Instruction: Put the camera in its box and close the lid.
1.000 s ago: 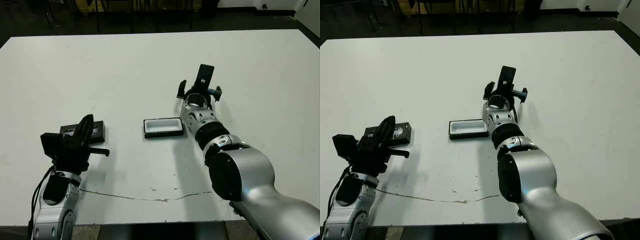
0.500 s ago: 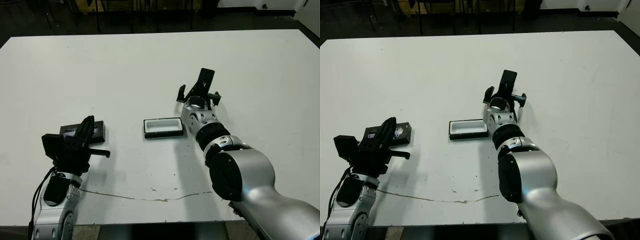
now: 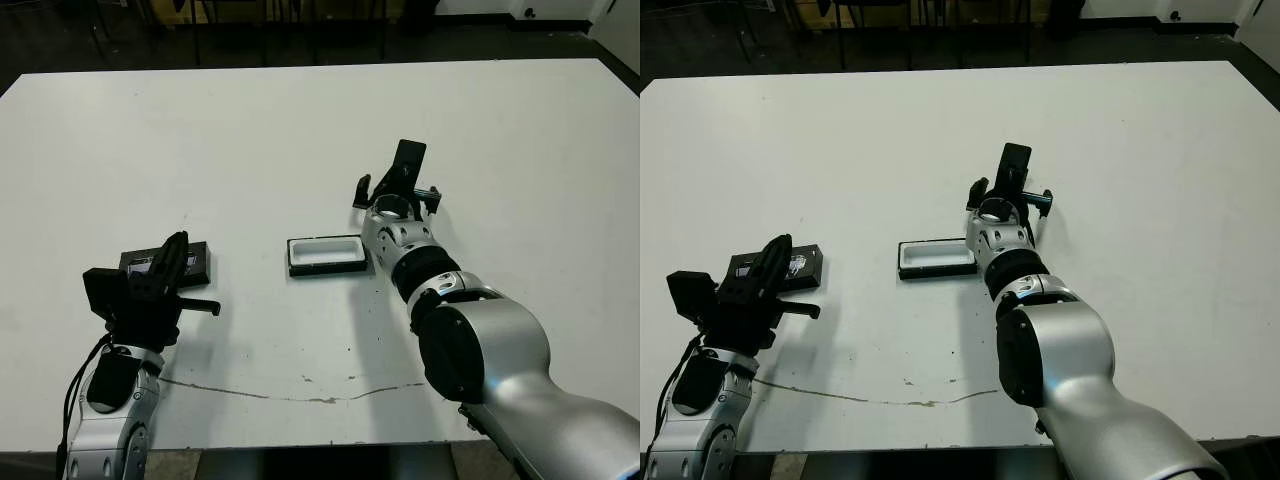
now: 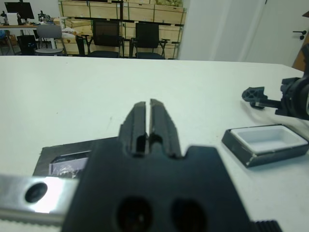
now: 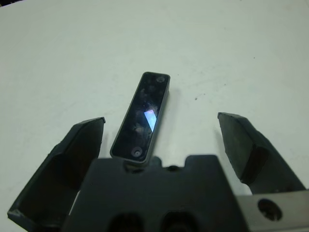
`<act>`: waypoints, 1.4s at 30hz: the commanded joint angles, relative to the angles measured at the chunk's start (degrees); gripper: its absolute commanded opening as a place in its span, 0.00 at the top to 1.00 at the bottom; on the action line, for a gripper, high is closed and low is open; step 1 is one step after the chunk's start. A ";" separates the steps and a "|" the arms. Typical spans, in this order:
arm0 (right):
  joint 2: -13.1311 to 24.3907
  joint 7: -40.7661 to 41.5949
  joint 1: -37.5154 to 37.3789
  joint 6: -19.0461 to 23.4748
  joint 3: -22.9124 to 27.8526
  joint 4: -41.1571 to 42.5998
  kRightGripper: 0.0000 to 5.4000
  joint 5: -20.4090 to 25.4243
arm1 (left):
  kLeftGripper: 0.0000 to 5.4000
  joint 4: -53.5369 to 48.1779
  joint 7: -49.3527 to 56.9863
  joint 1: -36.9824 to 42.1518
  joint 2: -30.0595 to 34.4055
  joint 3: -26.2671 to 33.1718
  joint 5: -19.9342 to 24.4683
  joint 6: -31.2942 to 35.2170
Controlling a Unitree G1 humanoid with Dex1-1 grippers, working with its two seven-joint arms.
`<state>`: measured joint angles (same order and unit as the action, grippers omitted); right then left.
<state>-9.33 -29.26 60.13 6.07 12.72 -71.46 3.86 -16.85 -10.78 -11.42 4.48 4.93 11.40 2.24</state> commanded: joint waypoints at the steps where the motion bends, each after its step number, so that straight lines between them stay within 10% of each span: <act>1: 0.25 -0.66 -1.26 0.93 0.46 -1.03 0.00 0.25 | 1.00 0.31 -0.03 -0.69 0.59 -0.05 -0.28 0.46; 42: 0.69 -3.03 -0.52 3.22 6.52 -1.98 0.01 4.73 | 1.00 -1.17 0.39 -0.97 0.59 -0.42 -0.56 1.60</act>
<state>-8.74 -31.93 60.70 7.71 17.67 -71.93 6.52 -18.45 -10.51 -11.60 4.52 4.51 11.00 2.73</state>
